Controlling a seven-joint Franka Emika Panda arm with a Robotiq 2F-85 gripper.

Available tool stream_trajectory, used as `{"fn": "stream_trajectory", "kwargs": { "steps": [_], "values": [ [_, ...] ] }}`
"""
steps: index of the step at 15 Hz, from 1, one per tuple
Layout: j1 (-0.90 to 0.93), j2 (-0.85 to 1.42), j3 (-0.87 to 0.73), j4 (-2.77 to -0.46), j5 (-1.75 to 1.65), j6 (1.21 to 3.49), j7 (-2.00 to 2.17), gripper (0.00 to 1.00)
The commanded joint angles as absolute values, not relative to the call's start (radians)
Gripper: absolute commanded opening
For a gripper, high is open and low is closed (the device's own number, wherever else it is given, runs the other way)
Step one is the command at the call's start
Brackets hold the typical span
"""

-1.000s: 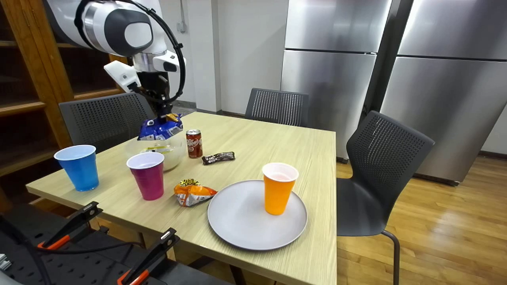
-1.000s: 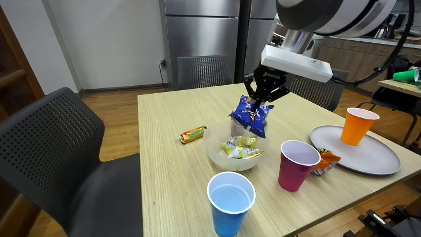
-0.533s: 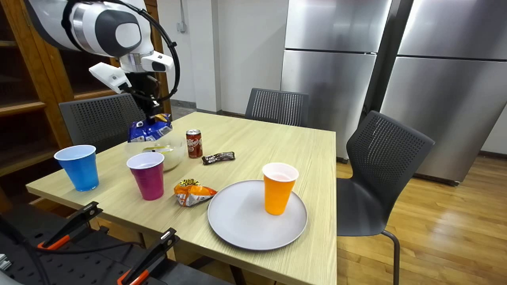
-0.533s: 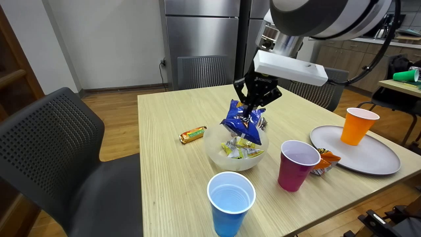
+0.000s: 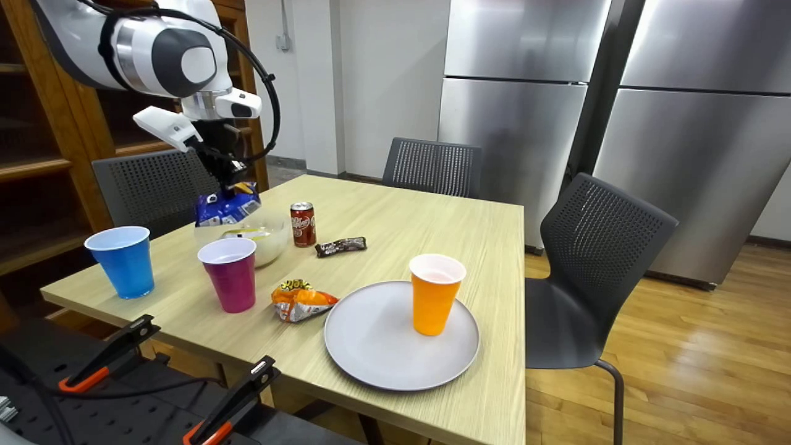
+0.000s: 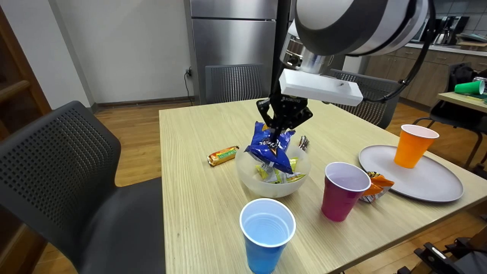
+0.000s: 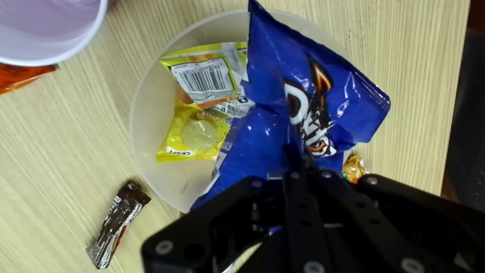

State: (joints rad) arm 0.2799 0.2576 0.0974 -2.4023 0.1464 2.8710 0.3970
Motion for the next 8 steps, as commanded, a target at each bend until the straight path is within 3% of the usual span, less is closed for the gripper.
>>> {"fn": "stream_trajectory", "kwargs": {
  "steps": [1,8],
  "values": [
    [0.297,0.32,0.09,-2.319,0.119,2.833,0.431,0.0],
    [0.315,0.407,0.073,-2.237,0.12,2.796,0.43,0.0]
  ]
}}
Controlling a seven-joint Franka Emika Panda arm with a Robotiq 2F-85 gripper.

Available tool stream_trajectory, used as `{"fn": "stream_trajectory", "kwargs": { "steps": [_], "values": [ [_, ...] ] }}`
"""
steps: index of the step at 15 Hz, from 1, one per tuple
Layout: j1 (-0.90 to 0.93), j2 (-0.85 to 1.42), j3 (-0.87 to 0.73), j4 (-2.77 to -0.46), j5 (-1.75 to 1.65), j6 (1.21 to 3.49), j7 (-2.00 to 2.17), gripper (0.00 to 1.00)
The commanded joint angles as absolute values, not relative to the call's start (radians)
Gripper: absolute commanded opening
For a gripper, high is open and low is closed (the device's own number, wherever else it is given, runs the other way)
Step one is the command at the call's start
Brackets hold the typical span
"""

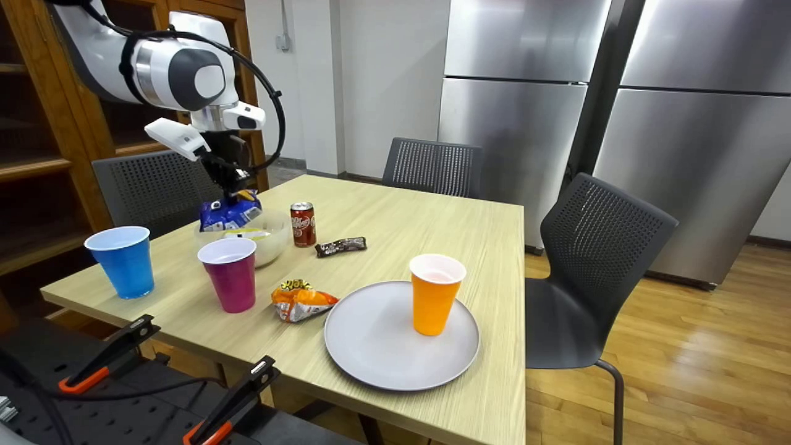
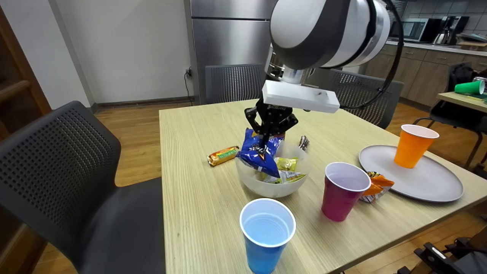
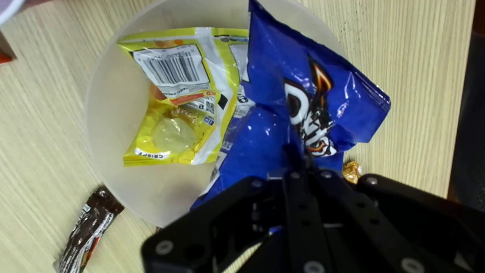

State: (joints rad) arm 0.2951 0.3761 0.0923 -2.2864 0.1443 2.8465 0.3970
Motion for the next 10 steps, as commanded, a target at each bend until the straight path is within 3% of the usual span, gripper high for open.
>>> {"fn": "stream_trajectory", "kwargs": {
  "steps": [1,10],
  "values": [
    [0.317,0.415,0.069,-2.232,0.119,2.793,0.431,0.0],
    [0.331,0.455,0.046,-2.214,0.122,2.77,0.438,0.0]
  ]
}}
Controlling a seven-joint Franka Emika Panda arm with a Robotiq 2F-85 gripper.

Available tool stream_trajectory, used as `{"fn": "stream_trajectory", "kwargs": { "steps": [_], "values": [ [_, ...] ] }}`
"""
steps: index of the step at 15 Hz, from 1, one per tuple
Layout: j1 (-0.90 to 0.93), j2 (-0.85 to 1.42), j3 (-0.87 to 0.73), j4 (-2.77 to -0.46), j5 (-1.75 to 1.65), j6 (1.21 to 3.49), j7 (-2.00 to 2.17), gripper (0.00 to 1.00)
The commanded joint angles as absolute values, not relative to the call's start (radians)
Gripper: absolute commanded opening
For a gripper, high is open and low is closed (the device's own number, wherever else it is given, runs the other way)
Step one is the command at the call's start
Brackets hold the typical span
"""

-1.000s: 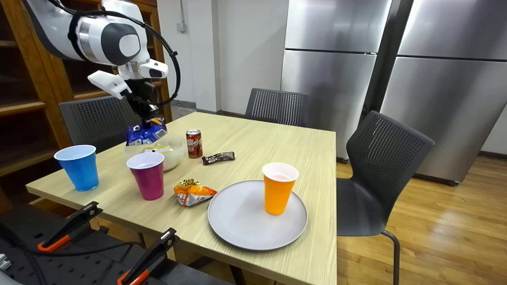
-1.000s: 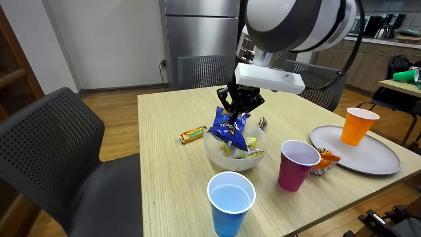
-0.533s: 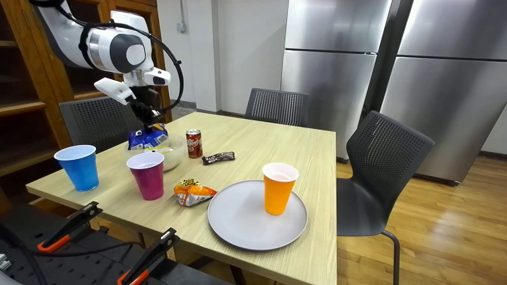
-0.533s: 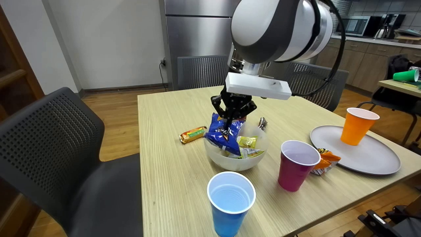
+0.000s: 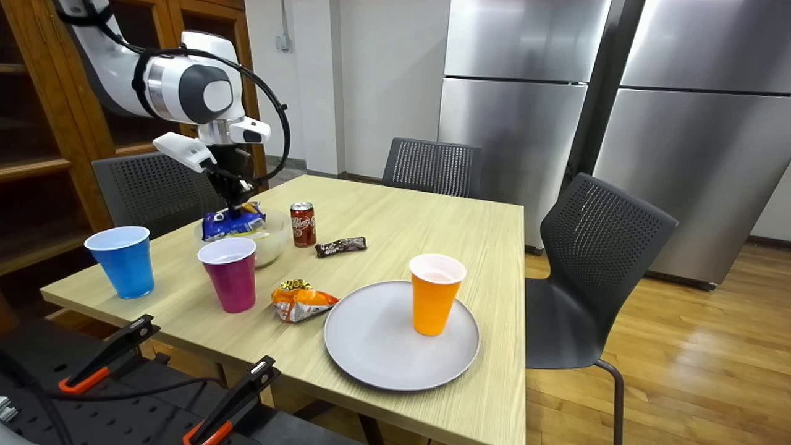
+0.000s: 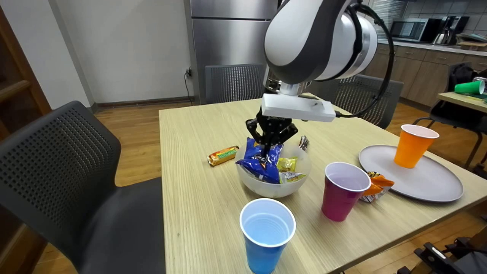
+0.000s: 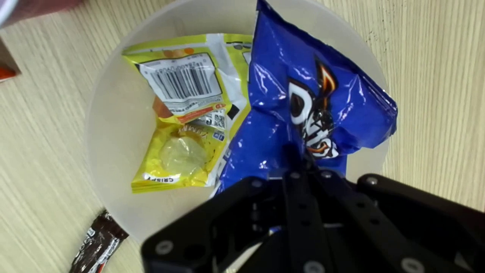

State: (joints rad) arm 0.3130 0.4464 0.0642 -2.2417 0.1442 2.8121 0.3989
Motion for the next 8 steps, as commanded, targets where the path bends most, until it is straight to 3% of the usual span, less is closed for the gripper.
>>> {"fn": "stream_trajectory", "kwargs": {
  "steps": [1,3,5,8],
  "values": [
    [0.331,0.456,0.046,-2.214,0.124,2.77,0.439,0.0],
    [0.33,0.451,0.044,-2.216,0.125,2.77,0.442,0.0],
    [0.329,0.443,0.045,-2.223,0.127,2.773,0.44,0.27],
    [0.316,0.42,0.058,-2.242,0.139,2.783,0.426,0.48]
  ]
}}
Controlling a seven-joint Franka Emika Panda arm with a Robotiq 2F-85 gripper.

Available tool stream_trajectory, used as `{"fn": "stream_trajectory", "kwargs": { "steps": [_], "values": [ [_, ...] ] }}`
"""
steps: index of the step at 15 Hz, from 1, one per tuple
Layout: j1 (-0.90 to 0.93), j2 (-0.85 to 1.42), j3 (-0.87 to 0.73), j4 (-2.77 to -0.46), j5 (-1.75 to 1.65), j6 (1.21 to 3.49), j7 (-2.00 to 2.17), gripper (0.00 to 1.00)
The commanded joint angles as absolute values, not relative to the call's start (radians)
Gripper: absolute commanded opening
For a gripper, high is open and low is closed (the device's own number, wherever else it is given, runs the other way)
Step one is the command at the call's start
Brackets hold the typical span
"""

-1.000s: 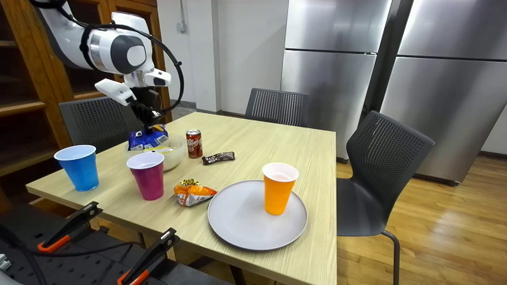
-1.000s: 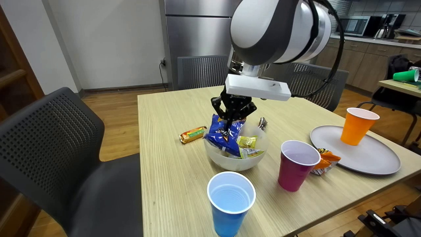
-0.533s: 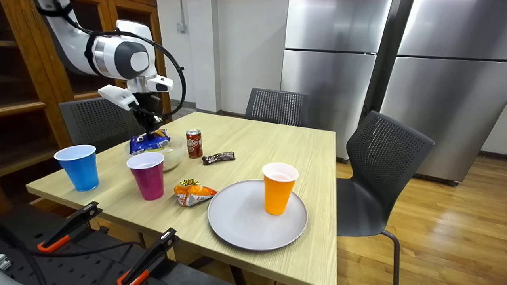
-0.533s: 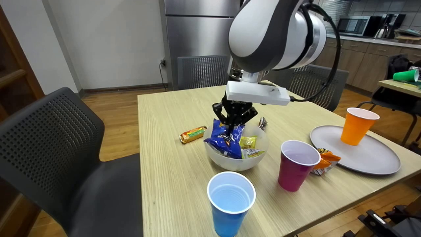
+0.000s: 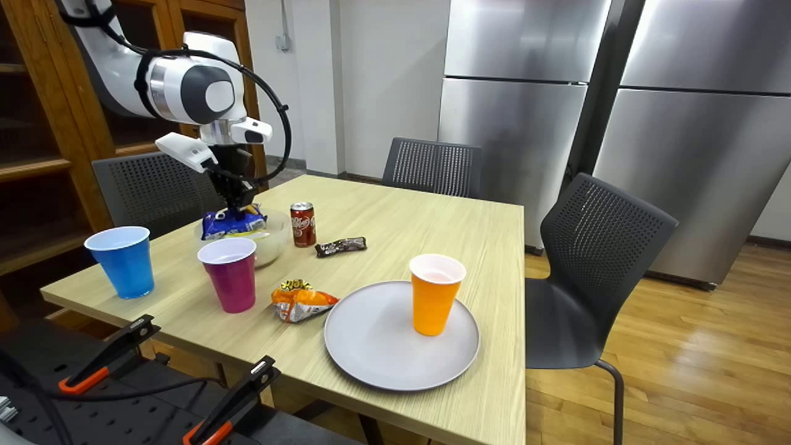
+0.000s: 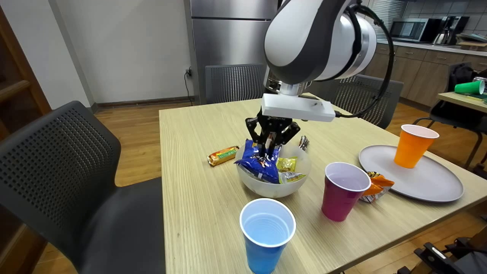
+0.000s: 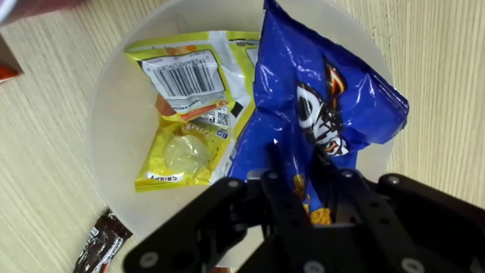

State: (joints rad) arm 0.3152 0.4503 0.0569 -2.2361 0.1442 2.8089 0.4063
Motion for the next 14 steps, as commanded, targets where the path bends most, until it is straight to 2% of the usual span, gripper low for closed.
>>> {"fn": "stream_trajectory", "kwargs": {
  "steps": [1,6,7,14],
  "values": [
    [0.311,0.413,0.063,-2.246,0.144,2.783,0.421,0.55],
    [0.282,0.355,0.081,-2.278,0.169,2.799,0.396,0.94],
    [0.276,0.343,0.082,-2.284,0.172,2.798,0.393,0.99],
    [0.216,0.233,0.097,-2.35,0.2,2.799,0.354,1.0]
  ]
}}
